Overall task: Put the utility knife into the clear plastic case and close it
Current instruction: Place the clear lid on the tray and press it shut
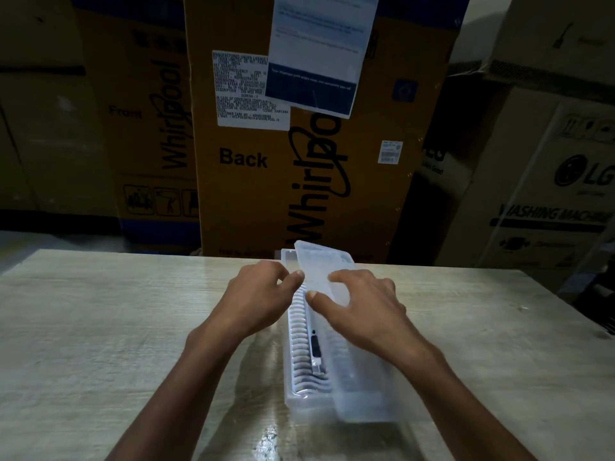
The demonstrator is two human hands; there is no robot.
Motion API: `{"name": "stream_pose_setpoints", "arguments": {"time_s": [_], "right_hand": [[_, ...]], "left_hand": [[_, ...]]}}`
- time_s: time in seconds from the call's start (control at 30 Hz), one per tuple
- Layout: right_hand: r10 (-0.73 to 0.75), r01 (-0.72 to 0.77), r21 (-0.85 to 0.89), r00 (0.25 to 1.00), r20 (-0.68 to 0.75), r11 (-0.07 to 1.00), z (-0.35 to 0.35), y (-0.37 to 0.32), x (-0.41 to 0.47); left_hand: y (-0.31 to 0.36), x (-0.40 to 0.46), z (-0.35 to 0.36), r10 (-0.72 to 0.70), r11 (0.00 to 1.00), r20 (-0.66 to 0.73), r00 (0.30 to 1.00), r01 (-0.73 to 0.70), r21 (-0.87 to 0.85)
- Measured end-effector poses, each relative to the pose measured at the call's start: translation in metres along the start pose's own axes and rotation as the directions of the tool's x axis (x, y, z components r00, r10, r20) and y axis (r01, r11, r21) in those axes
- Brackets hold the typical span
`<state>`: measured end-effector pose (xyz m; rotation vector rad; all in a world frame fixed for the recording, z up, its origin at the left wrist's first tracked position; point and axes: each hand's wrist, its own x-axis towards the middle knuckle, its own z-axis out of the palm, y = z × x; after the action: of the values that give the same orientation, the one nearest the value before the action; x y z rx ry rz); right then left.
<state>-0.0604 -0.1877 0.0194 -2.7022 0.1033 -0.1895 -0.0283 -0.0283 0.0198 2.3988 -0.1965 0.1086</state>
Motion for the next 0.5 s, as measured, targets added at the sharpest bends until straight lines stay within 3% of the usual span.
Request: {"name": "stream_pose_setpoints", "arguments": {"time_s": [0.3, 0.5], "right_hand": [[-0.042, 0.04, 0.16, 0.999, 0.01, 0.986, -0.013, 0.01, 0.005], [0.047, -0.069, 0.125, 0.984, 0.171, 0.99, -0.03, 0.015, 0.005]], "left_hand": [[-0.006, 0.0, 0.0, -0.046, 0.999, 0.019, 0.999, 0.046, -0.002], [-0.008, 0.001, 0.002, -0.059, 0.991, 0.071, 0.996, 0.067, -0.118]]}}
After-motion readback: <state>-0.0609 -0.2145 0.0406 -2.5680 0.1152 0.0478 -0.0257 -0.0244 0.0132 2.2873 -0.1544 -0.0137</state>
